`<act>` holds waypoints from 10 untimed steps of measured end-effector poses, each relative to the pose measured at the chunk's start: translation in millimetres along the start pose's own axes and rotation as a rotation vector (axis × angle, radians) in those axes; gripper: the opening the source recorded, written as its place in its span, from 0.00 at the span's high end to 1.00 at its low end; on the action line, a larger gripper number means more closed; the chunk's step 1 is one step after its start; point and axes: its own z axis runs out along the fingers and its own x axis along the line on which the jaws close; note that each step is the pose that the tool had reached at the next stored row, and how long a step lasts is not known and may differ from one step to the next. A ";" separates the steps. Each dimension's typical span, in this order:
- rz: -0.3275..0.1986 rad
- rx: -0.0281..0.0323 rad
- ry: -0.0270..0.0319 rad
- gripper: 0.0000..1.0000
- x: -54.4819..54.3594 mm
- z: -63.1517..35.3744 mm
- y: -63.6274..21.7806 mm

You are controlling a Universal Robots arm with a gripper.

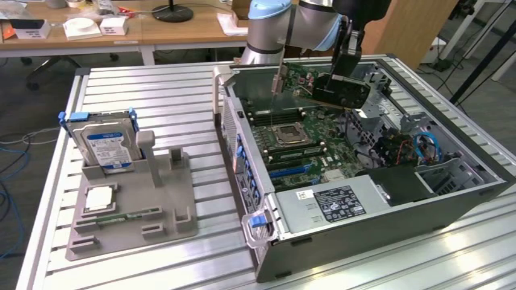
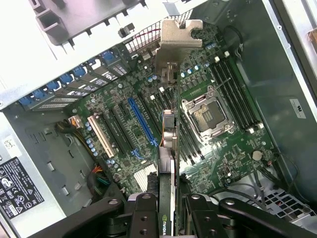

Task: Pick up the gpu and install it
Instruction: 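Insert the gpu into the slot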

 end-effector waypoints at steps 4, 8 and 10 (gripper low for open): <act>-0.002 0.0000 0.0000 0.74 0.0 0.0 0.0; -0.023 0.0000 -0.0004 0.74 0.0 0.0 0.0; -0.036 0.0000 -0.0007 0.74 0.0 0.0 0.0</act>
